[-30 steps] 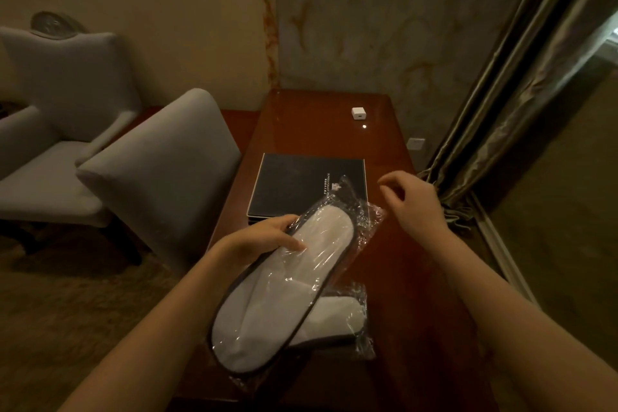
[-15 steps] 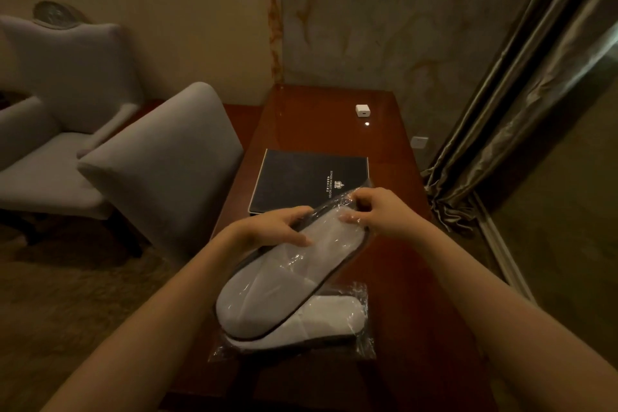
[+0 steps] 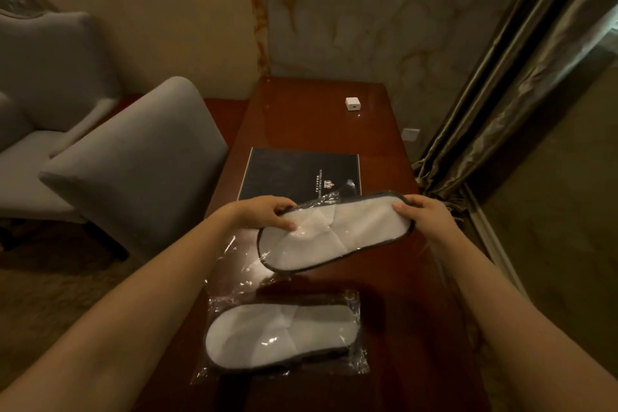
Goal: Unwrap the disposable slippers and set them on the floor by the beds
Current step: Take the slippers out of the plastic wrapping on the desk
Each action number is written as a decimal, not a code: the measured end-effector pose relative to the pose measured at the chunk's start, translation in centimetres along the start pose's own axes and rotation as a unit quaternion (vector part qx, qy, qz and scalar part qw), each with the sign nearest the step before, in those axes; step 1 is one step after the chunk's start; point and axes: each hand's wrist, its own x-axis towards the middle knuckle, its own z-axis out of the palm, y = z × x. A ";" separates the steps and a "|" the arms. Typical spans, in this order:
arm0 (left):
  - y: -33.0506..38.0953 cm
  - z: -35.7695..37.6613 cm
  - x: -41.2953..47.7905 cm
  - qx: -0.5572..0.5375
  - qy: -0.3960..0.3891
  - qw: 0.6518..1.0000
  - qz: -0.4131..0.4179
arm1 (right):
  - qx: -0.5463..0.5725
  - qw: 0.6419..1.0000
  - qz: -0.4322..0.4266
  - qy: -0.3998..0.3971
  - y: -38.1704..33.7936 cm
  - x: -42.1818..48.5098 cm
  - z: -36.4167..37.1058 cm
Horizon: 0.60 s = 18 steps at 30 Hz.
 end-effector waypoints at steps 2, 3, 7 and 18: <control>-0.8 0.3 1.8 0.077 0.041 0.996 0.001 | 0.034 0.998 0.036 0.034 1.6 0.4 -0.6; -1.3 0.7 2.7 0.102 0.062 0.993 0.003 | 0.044 0.996 0.052 0.053 2.4 0.6 -0.7; -2.6 3.4 5.6 0.183 0.156 0.971 -0.004 | 0.024 0.988 0.099 0.115 5.7 1.1 -0.5; -8.4 11.4 8.5 0.382 0.195 0.903 0.019 | -0.226 0.939 0.184 0.182 12.6 0.4 -1.6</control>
